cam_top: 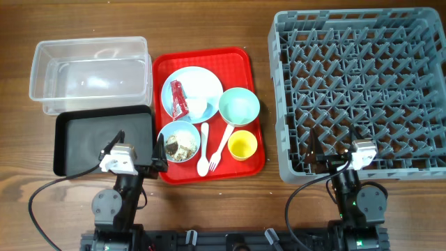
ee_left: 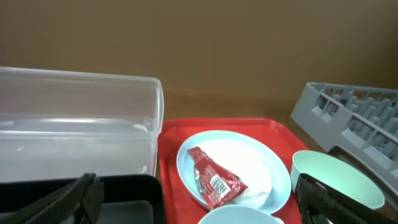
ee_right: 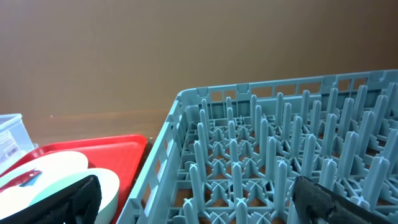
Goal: Sort waste into correct bins and load items into the dishwasher rack
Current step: 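Move the left gripper toward the red ketchup packet on the blue plate, then grasp the ketchup packet and napkin with the left gripper, drop into clear bin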
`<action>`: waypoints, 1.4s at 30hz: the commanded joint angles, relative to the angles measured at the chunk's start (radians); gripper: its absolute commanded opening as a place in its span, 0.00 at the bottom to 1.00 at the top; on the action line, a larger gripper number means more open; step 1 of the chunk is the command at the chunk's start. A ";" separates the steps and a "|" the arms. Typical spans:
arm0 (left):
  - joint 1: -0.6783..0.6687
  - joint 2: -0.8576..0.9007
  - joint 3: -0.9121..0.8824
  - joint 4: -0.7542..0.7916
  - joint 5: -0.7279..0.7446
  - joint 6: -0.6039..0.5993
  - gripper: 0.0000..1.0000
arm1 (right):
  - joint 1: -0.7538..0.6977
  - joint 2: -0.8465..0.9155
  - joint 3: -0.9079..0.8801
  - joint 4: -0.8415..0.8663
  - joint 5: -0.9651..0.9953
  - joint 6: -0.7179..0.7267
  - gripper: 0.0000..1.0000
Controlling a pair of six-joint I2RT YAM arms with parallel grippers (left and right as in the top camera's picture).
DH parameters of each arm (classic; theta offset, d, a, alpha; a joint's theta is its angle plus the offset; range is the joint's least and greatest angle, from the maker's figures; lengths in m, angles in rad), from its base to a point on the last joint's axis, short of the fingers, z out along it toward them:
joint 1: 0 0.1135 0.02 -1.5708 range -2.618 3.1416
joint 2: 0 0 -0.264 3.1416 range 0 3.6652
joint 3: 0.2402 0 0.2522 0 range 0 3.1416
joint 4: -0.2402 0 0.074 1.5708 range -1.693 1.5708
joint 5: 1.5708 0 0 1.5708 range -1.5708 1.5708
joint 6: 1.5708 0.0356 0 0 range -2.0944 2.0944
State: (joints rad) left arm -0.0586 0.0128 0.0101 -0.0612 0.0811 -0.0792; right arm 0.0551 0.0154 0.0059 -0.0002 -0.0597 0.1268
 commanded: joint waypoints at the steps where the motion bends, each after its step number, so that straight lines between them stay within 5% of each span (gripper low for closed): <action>1: 0.005 -0.006 -0.005 -0.006 0.013 0.019 1.00 | -0.004 0.001 -0.001 0.006 -0.005 0.007 1.00; 7: 0.005 0.043 0.016 -0.014 0.000 -0.095 1.00 | -0.004 0.033 0.054 -0.001 -0.005 0.093 1.00; 17: 0.005 0.665 0.450 -0.213 -0.007 -0.115 1.00 | -0.004 0.484 0.424 -0.212 0.008 0.021 1.00; 22: 0.005 1.041 0.760 -0.454 0.014 -0.112 1.00 | -0.004 0.750 0.659 -0.448 0.010 0.000 1.00; 27: 0.005 1.179 0.874 -0.623 0.107 -0.146 1.00 | -0.004 0.843 0.727 -0.521 -0.028 0.006 1.00; 34: -0.007 1.212 0.874 -0.375 0.112 -0.204 1.00 | -0.004 0.843 0.727 -0.521 -0.029 0.007 1.00; 42: -0.122 1.476 0.874 -0.102 0.058 -0.217 0.98 | -0.004 0.843 0.727 -0.525 -0.028 0.007 1.00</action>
State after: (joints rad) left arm -0.1371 1.3930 0.8711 -0.2008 0.1738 -0.2855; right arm 0.0551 0.8551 0.7059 -0.5255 -0.0715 0.1444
